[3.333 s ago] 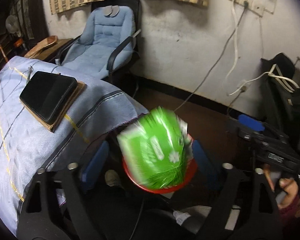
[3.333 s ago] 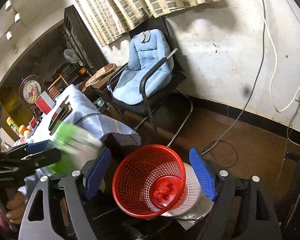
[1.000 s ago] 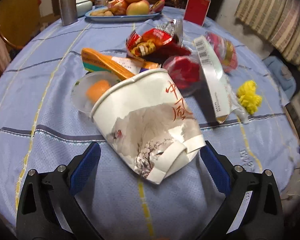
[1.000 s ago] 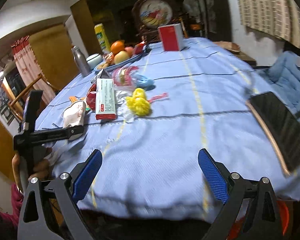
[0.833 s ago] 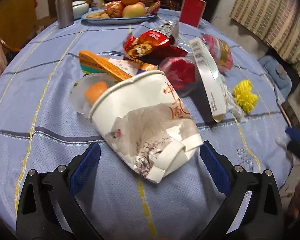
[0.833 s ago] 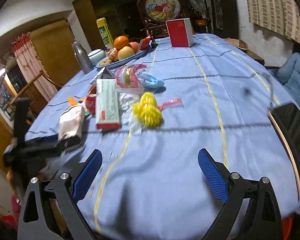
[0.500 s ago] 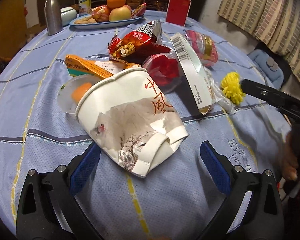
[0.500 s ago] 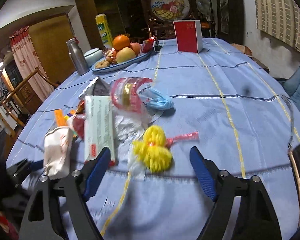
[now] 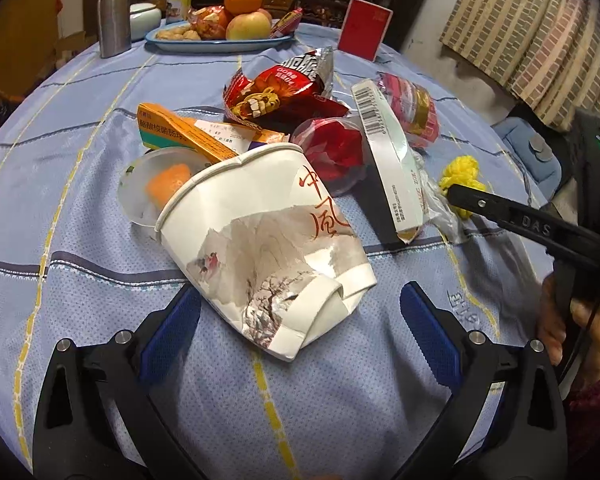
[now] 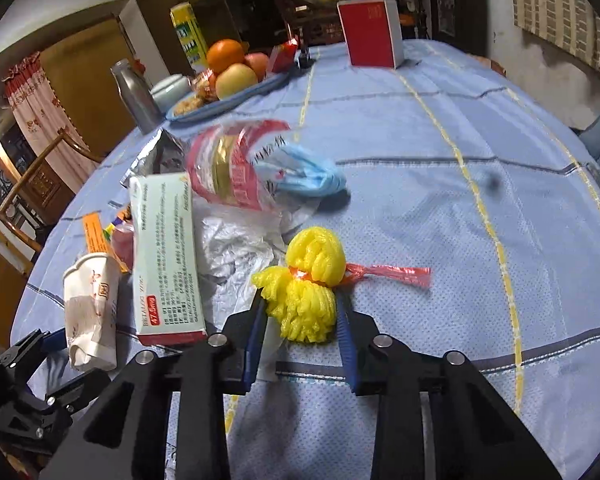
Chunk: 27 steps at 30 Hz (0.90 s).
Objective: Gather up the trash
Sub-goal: 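Grasp the yellow yarn tassel with the right tool, then carry the cup and tassel to the red wastebasket and release both tools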
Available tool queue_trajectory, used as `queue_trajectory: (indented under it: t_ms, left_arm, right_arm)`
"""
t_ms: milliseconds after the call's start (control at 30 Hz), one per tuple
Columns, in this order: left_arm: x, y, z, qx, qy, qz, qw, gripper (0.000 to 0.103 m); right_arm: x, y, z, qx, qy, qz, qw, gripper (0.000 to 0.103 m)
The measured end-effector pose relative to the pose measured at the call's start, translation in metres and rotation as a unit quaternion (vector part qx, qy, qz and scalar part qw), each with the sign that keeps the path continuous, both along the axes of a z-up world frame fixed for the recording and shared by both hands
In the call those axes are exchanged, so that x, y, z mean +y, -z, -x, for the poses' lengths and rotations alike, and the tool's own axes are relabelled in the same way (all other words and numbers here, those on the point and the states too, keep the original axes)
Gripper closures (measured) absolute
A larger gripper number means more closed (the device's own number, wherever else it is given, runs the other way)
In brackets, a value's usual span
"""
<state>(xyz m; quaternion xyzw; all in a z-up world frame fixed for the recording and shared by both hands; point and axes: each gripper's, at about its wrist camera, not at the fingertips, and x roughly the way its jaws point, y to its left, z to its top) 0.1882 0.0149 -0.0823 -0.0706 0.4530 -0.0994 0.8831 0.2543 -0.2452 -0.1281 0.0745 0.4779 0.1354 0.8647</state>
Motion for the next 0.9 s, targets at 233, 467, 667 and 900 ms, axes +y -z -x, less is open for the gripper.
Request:
queue_trajectory:
  t_ms: [233,467,667,900]
  left_arm:
    - [0.008,-0.009,-0.018,0.018,-0.021,0.051,0.9983,0.007]
    - [0.000,-0.002,-0.033,0.043,-0.055,0.011,0.9975,0.007]
    - [-0.009,0.000,-0.031,0.040,-0.056,-0.033,0.9971,0.015]
    - [0.001,-0.015,-0.011,0.006,-0.048,0.007,0.9988,0.034]
  right_arm:
    - [-0.001,-0.006,0.006,-0.023,-0.004,-0.002,1.000,0.071]
    - [-0.001,-0.008,0.008,-0.032,-0.010,-0.002,0.999,0.069]
    - [-0.002,-0.008,0.008,-0.034,-0.011,-0.007,0.999,0.069]
    - [-0.006,-0.015,0.016,-0.057,-0.005,-0.014,0.998,0.070]
